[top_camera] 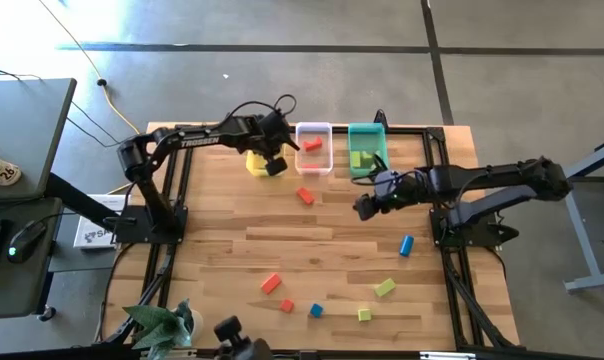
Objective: Sort & place blocks by color
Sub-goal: Put the blue block into the yellow bin, then put the orange block into the transparent bin
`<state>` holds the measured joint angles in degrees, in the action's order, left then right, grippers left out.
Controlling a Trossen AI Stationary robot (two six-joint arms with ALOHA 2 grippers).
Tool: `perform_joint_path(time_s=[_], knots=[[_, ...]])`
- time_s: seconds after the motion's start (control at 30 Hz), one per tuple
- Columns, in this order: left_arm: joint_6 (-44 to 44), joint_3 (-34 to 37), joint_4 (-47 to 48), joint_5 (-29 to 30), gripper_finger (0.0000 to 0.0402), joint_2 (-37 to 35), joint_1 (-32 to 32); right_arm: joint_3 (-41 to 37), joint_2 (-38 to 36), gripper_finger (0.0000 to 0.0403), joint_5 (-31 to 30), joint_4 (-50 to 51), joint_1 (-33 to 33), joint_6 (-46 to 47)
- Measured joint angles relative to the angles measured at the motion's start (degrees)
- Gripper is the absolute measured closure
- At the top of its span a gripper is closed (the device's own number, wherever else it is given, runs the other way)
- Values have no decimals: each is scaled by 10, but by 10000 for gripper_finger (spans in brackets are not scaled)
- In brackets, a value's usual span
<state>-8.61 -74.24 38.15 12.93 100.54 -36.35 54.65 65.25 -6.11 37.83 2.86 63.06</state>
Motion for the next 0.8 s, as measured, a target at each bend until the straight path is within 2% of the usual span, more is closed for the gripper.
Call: perform_joint_path(time_s=[0.3,0.47,0.8], knots=[[13,0,0,-20,390,23,-32,0,0,259,-17,32,59,121],[30,0,-5,-12,358,23,-40,0,0,259,-56,43,82,155],[24,0,4,-8,290,23,-40,0,0,259,-99,44,100,160]])
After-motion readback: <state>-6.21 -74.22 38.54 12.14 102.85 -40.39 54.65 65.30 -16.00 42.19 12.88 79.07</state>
